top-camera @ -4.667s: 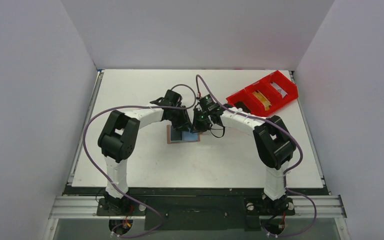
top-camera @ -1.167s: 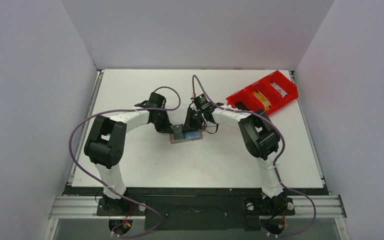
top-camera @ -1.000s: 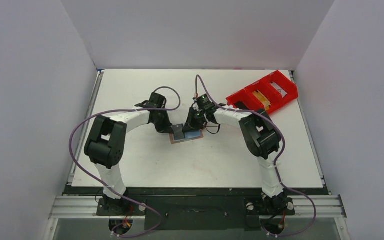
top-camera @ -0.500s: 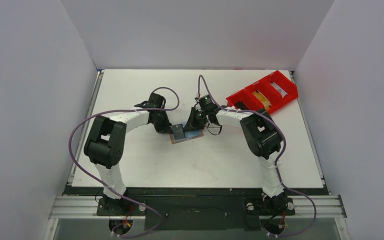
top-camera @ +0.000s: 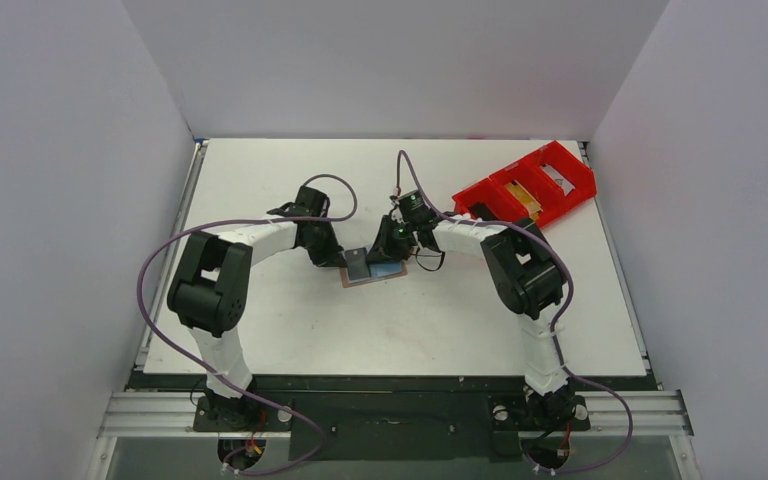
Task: Take the credit cards out of the card holder
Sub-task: Remove the credit card from the card holder.
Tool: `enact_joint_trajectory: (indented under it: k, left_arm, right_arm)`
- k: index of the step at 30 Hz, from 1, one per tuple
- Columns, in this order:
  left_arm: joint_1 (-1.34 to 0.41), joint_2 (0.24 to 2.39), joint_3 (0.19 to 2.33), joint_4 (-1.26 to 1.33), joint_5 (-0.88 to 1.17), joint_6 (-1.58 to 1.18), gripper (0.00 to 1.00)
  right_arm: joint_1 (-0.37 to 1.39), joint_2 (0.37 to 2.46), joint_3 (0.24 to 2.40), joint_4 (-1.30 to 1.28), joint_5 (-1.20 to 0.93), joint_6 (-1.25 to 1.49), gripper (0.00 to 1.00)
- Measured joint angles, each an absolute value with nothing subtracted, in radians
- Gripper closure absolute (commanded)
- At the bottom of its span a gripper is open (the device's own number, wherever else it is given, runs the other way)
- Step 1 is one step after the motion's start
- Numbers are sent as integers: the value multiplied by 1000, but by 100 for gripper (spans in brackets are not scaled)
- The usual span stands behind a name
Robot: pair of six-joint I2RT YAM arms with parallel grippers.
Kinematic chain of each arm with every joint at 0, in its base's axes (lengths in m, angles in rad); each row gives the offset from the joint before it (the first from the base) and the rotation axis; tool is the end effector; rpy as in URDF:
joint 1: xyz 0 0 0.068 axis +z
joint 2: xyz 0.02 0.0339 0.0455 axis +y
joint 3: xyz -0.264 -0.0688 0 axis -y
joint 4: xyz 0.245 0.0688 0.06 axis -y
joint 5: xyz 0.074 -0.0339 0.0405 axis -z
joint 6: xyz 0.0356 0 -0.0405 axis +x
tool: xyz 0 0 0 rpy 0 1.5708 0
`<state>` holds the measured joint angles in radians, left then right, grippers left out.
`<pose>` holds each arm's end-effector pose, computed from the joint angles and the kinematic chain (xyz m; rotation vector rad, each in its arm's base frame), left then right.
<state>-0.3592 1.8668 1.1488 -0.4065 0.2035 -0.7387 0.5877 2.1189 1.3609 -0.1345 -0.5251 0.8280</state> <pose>0.3420 -0.1361 0.1518 -0.4659 2.7709 -0.5773 0.3584 0.2602 0.1324 0.0699 2.7273 1.1776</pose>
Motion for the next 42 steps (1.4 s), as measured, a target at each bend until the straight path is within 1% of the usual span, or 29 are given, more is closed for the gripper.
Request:
enact_joint_trajectory:
  k: [7,14,18,21,23,42]
  left_arm:
    - [-366,1871,1155,-407,205,-736,100]
    - [-389,1895,1195,-427,186,-727,100]
    - [-395,1905,1212,-441,179,-728,100]
    - [-395,1906,1214,-443,179,-728,100]
    - [-395,1906,1214,-442,178,-728,100]
    - [-346,1887,1144,-363,249,-745,100]
  right_arm:
    - [587,2120,1357,-121,-538,839,85]
    - [576,2123,1357,-111,-541,855,86]
    - [575,2123,1357,-111,-540,855,91]
    - [573,2123,1351,-105,-540,855,98]
    - [570,2123,1349,-102,-544,855,100]
    - [566,2119,1340,-90,-548,846,100]
